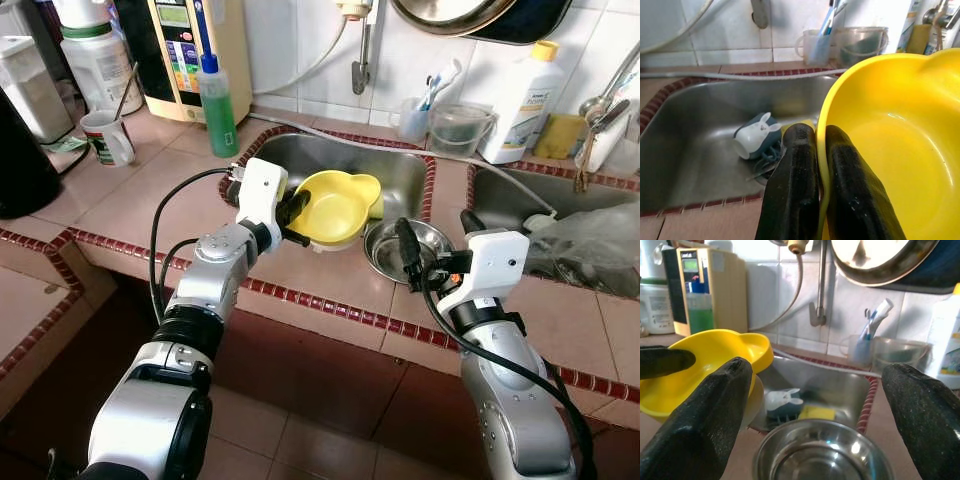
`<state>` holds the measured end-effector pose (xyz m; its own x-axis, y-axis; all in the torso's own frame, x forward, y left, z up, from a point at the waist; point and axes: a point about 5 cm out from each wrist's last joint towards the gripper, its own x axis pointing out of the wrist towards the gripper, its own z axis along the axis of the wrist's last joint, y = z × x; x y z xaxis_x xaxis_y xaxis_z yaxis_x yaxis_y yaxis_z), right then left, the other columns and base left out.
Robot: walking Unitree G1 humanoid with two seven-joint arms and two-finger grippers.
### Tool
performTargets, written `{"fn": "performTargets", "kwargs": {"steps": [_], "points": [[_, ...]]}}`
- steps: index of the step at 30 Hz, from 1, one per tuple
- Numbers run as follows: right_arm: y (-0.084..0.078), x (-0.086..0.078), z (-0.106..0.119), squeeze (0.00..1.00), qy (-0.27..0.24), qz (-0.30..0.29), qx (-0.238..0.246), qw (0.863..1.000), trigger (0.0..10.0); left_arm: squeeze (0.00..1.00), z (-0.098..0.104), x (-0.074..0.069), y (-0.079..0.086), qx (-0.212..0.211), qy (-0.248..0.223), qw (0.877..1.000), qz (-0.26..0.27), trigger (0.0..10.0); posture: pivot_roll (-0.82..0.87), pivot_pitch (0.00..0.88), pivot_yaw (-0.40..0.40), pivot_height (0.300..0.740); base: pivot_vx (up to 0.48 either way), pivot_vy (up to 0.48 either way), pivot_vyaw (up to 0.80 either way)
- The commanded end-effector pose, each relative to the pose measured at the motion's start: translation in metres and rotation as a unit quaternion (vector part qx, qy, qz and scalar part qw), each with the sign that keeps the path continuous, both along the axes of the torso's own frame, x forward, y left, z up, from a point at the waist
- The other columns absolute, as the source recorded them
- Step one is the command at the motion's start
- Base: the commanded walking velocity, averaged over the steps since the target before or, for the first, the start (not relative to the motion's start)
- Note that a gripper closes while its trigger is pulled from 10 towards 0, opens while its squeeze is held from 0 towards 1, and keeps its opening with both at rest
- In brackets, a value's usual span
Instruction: Kitchen organization
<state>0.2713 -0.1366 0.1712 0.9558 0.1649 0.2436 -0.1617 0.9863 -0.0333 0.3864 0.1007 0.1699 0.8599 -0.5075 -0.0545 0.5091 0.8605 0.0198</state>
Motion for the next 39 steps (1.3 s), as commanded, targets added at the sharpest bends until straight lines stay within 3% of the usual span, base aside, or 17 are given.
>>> {"fn": "performTargets", "kwargs": {"steps": [1, 39], "points": [[0.0016, -0.0010, 0.0052, 0.00, -0.009, 0.005, -0.002, 1.000, 10.0, 0.00, 0.0099, 0.0032, -0.0020, -0.005, -0.009, 1.000, -0.006, 10.0, -0.07, 0.000, 0.027, 0.740, 0.296, 0.000, 0.00], [0.0052, -0.0014, 0.0039, 0.00, -0.004, 0.017, -0.005, 1.000, 10.0, 0.00, 0.0104, 0.0037, -0.0057, -0.002, -0.018, 1.000, -0.007, 10.0, -0.07, 0.000, 0.021, 0.740, 0.277, 0.000, 0.00]]}}
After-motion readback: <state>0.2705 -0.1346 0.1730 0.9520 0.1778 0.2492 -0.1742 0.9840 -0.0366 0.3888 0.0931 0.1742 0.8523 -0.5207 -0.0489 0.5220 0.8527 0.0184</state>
